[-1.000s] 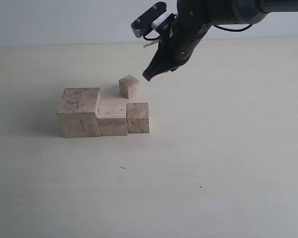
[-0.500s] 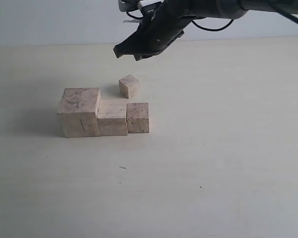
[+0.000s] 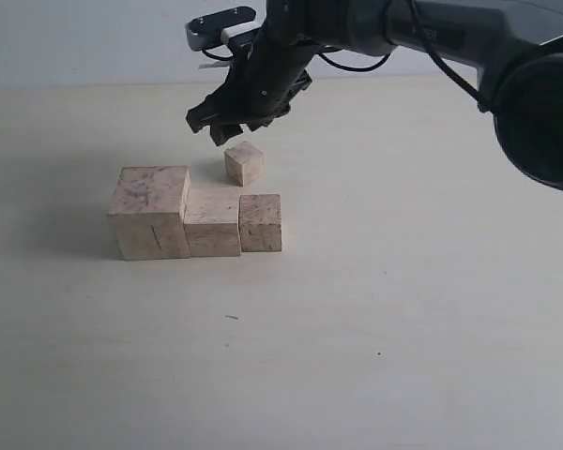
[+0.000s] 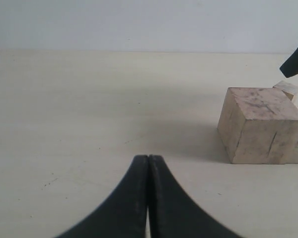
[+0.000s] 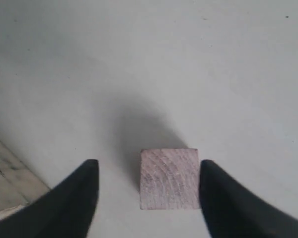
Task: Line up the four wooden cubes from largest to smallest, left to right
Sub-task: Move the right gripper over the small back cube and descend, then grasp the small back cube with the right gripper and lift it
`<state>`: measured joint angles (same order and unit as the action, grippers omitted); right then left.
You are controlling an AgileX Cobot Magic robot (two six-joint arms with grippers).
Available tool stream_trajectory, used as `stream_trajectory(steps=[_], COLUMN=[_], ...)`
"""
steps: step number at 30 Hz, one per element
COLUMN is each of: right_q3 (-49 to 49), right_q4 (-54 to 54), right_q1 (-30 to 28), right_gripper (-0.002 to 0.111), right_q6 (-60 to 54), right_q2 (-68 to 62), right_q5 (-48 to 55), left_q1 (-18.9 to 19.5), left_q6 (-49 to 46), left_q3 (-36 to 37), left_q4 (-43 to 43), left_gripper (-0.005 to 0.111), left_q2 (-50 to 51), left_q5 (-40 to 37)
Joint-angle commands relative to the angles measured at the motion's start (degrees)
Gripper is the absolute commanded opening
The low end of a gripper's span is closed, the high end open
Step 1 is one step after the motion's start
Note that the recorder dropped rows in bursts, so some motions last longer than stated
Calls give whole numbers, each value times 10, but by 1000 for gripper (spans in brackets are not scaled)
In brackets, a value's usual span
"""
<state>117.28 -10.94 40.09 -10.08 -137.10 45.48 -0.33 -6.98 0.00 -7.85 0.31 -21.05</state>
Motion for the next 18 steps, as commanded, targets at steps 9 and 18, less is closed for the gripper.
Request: stream_trajectory(steps=[9, 18], right_q3=[6, 6], right_q4=[53, 56], right_q1=[-1, -1], right_gripper=[77, 45], right_q6=[0, 17], right_q2=[-37, -39], right_q5=[-15, -2], left_q1=[-3, -3], left_q6=[0, 0], left_q3=[0, 0], left_q4=[0, 0], left_gripper=[0, 0], left_q2=[-3, -3], left_q5=[7, 7])
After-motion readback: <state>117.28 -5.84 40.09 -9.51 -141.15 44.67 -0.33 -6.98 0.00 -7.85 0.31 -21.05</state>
